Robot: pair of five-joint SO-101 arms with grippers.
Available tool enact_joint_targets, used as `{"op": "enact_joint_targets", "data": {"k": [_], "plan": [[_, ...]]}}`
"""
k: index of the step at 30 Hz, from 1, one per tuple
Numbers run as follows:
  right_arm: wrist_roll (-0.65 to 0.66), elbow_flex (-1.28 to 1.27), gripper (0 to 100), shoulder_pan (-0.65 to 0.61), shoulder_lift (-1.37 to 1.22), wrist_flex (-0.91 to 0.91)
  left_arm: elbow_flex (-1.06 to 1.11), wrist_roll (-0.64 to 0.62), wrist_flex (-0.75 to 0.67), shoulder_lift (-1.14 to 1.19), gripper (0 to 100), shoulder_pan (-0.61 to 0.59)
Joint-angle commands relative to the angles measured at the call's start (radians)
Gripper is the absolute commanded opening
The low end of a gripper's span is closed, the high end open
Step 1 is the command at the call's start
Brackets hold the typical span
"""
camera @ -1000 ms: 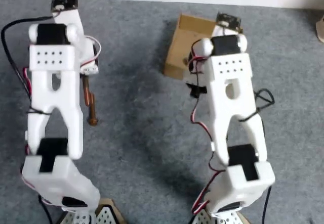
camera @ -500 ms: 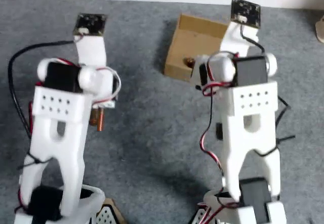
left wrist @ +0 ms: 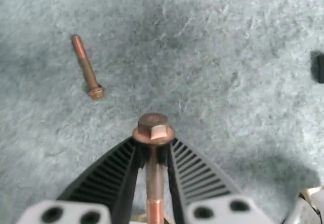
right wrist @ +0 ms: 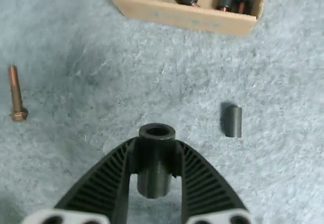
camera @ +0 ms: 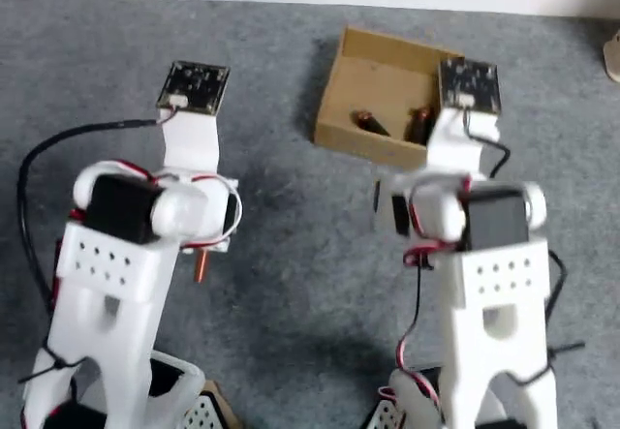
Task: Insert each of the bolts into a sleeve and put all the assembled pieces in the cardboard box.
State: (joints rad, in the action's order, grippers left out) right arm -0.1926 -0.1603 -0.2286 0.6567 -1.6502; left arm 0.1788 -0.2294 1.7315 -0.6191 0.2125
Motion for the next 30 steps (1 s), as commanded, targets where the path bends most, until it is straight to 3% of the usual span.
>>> {"op": "enact_joint_targets", "data": {"k": [1, 18, 24, 30], "plan": [[0.044, -0.119, 0.5, -0.004, 0.139, 0.065, 0.074, 0.003, -0.098, -0.104, 1, 0.019], [0.138, -0.883, 0.5, -0.005, 0.688, 0.519, 0.499, 0.008, -0.446, -0.394, 1, 0.119], [0.258, -1.11, 0.5, -0.005, 0.906, 0.671, 0.613, -0.006, -0.672, -0.415, 1, 0.128], [0.371, -1.353, 0.5, -0.005, 1.198, 0.832, 0.667, -0.117, -0.904, -0.453, 1, 0.13]]}}
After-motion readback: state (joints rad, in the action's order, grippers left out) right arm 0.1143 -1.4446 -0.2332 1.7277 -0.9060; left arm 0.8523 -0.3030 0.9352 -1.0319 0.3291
